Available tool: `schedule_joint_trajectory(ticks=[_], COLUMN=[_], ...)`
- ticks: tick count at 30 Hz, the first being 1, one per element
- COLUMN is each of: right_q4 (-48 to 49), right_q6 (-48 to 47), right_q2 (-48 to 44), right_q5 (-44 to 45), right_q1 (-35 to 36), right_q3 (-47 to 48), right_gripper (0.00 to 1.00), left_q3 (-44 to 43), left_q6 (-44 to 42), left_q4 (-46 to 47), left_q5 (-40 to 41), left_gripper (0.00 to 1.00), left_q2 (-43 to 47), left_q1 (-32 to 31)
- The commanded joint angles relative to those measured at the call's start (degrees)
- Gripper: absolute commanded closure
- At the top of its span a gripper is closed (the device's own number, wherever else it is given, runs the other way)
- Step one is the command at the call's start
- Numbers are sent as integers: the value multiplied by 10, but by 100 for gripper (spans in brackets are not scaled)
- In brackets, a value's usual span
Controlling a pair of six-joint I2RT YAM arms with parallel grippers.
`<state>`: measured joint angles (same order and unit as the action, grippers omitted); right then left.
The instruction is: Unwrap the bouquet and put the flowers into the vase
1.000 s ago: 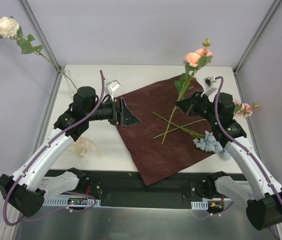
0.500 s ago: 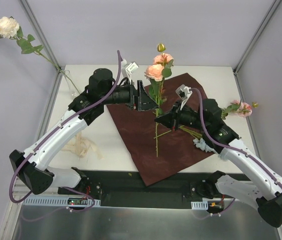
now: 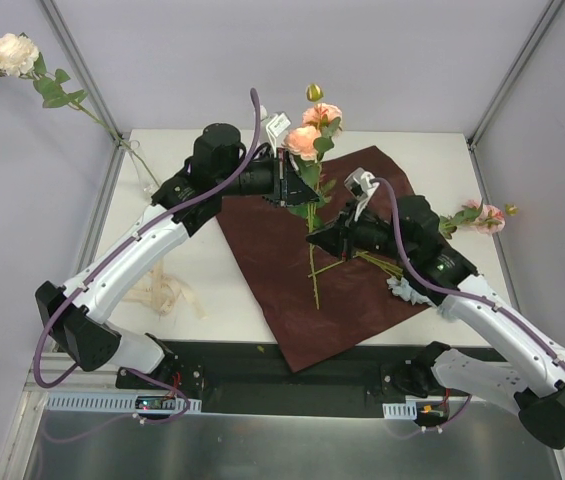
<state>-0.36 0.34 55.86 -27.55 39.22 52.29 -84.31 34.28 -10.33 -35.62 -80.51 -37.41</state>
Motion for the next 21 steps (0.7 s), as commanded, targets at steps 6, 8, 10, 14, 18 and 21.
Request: schedule_joint_trajectory(ticks=[6,8,10,14,18,21], right_q4=[-167,-171,-172,-177,-173,-171], right_q6=[-75,-79,-79,-67,-52,-46], right_q2=[14,0,-6,-7,-6,-5], right_q5=[292,315,312,294,288,284], right_q1=[10,7,3,2,2,2], right_q3=[104,98,93,84,66,58], right_gripper=[26,21,20,20,20,20], left_q3=[-109,-134,-165,-233,-375,-443], left_q6=[-187,-213,-212,-281,-338,-359], left_q4=[-125,-166,-178,-183,-181,-161], left_q5=[229,259,269,396,488,492], left_gripper=[100,100,100,100,100,100], left_q2=[40,43,45,33,-31,-82], left_q1=[12,39,115,206,260,302])
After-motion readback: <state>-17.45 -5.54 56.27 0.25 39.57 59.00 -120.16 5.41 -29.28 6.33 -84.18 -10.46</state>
